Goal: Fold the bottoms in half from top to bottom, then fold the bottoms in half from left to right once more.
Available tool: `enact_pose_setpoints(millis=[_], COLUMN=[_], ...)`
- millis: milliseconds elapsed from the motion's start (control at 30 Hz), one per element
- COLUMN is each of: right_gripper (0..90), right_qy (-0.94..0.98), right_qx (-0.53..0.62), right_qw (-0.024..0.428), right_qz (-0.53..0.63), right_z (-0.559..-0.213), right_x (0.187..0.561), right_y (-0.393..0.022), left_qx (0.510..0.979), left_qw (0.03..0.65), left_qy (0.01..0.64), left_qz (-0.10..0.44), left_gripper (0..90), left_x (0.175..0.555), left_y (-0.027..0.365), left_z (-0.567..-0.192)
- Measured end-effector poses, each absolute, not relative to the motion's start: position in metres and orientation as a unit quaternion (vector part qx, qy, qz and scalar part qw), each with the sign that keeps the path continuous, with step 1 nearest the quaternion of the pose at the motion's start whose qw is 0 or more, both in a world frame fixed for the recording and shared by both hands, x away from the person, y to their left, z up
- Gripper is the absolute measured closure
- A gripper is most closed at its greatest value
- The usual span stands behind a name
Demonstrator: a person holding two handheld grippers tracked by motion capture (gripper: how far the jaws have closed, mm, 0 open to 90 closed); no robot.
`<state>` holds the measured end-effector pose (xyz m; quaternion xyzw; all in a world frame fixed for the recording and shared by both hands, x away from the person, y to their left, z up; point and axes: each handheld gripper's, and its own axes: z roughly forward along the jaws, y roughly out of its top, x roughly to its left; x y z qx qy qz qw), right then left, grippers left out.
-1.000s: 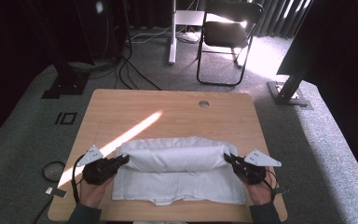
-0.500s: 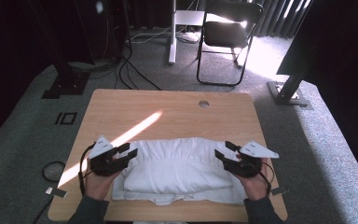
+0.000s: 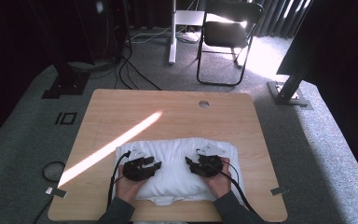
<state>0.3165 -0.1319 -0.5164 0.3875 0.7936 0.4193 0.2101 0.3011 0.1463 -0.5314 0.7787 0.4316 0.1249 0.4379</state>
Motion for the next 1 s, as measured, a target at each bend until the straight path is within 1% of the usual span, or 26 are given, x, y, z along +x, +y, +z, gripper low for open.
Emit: enact_pose_setpoints(millis=[167,300,500,767,800,833,1000], right_gripper=[41.6,41.5,41.0,40.9,41.0,41.4,41.9], right_qy=[0.804,0.807,0.807,0.801,0.8,0.8,0.804], right_qx=[0.379,0.374,0.374,0.376,0.378,0.379,0.38], right_qw=[0.215,0.218,0.201,0.188,0.184,0.183,0.191], right_qz=[0.405,0.402,0.41,0.427,0.429,0.428,0.415], right_z=[-0.535,-0.543,-0.546,-0.549,-0.55,-0.55,-0.549], right_x=[0.313,0.316,0.324,0.342,0.345,0.353,0.367], right_y=[-0.127,-0.124,-0.127,-0.128,-0.129,-0.128,-0.123], left_qx=[0.788,0.781,0.778,0.775,0.774,0.774,0.771], left_qw=[0.427,0.433,0.433,0.422,0.419,0.418,0.409], left_qy=[0.412,0.42,0.425,0.44,0.445,0.446,0.458], left_qz=[0.164,0.161,0.161,0.163,0.165,0.165,0.17], left_gripper=[55.6,55.6,54.8,47.3,47.3,45.5,40.9], left_x=[0.292,0.293,0.298,0.319,0.328,0.331,0.346], left_y=[0.145,0.145,0.145,0.148,0.149,0.149,0.149], left_z=[-0.546,-0.553,-0.553,-0.549,-0.548,-0.547,-0.547])
